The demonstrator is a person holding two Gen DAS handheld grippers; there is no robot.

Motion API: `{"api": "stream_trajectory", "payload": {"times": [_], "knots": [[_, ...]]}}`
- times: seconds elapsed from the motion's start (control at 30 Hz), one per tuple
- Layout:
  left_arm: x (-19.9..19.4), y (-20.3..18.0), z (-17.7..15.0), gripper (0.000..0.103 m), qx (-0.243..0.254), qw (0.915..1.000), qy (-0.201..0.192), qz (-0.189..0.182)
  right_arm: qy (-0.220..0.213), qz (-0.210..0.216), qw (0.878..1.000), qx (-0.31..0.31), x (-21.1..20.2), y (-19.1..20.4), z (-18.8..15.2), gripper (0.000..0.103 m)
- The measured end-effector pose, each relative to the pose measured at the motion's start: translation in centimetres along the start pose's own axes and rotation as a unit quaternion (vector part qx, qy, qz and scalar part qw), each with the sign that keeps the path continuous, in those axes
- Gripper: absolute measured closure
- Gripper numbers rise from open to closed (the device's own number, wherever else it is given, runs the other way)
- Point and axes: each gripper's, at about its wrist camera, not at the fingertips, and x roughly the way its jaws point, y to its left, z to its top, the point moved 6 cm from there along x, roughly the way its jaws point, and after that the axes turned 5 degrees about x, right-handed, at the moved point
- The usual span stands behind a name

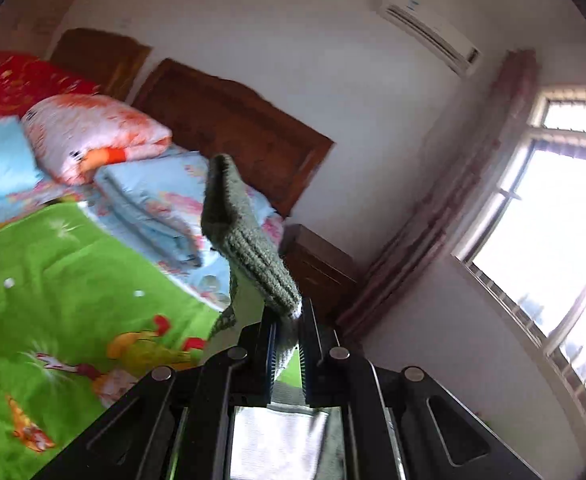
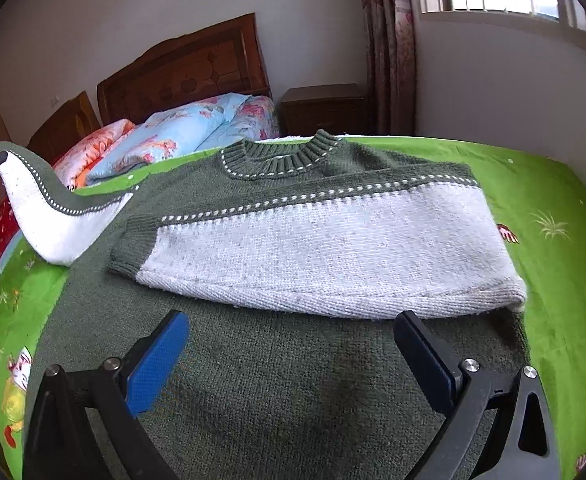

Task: Fold small clothes
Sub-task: 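Grasp the other white sleeve cuff with the left gripper and lift, then fold the held sleeve across the sweater body with the left gripper, release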

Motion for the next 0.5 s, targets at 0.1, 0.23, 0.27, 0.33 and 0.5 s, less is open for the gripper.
{"api": "stream_trajectory", "payload": {"times": [0.1,0.23,0.27,0.33,0.5], "knots": [[1.3,-8.2,-1.7,0.094,0.069,0.9962,0.024,-0.046,-0.025,0.007,0.999,0.037,-2.5,-1.8,0.6,0.000],[4.1,-16.3,-7.2,0.094,0.130,0.9856,0.071,-0.081,-0.060,-0.003,0.996,0.061,-6.0,-4.7,1.4,0.000],[4.6,-18.0,-8.9,0.094,0.137,0.9828,0.086,-0.089,-0.065,-0.004,0.995,0.069,-6.7,-5.6,1.5,0.000],[5.9,-21.4,-12.5,0.094,0.156,0.9756,0.115,-0.102,-0.071,-0.010,0.994,0.084,-7.7,-7.3,1.4,0.000],[9.5,-28.4,-22.7,0.094,0.257,0.9405,0.199,-0.099,-0.061,-0.024,0.991,0.120,-8.1,-10.9,0.5,0.000]]}}
